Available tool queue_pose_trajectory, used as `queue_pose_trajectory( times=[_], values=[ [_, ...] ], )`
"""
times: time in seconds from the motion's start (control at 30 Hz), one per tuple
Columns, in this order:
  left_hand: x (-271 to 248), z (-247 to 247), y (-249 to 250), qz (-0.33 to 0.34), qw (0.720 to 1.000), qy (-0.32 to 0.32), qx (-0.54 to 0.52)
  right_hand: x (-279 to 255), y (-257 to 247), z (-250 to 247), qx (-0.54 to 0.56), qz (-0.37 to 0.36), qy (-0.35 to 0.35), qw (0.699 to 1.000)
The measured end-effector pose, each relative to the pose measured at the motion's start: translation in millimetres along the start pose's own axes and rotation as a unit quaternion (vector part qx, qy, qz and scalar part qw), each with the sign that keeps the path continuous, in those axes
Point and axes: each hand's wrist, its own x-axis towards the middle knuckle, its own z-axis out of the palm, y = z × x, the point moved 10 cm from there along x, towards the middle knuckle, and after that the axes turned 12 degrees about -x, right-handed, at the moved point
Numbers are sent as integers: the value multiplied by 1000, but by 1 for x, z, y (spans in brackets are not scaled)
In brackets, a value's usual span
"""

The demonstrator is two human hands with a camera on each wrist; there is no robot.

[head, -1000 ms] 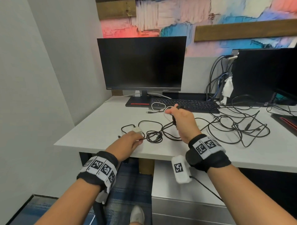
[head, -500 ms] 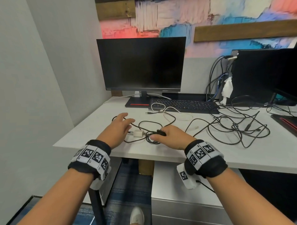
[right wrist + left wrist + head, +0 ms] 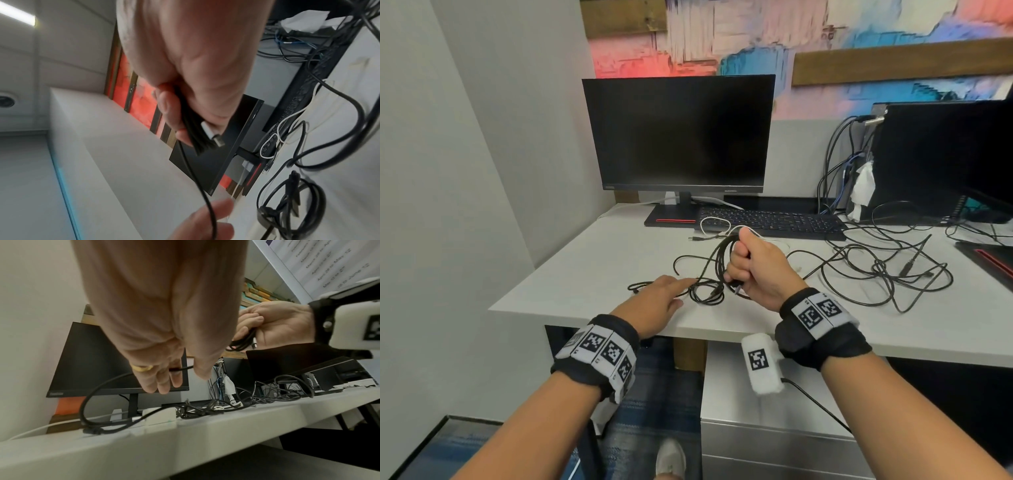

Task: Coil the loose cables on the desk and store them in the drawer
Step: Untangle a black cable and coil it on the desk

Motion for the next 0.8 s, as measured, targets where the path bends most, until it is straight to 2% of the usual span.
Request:
queue_pose_trajectory(
  times=[0.13,0.3,0.4,0.47,0.57,0.67,0.8],
  values=[
    [0,15,2,-7,999,-37,-2,4,2,-11,87,6,49,995],
    [-1,25,-7,-22,998,-65,5,4,-1,-19,218,-5,77,973],
    [-1,25,-9,-22,998,-65,5,6,-3,-25,217,-26,109,970],
    [-2,21,-8,-17,998,-54,0,6,-2,-29,165,-34,131,977],
    [-2,11,-8,-11,1000,-26,-6,1,-5,-31,-7,-37,162,986],
    [-2,1,-13,-22,1000,-3,-9,-4,-10,-29,-172,-29,179,968],
    [-2,-17,-14,-13,999,41,-13,-1,-11,-16,-319,-43,145,936]
  ],
)
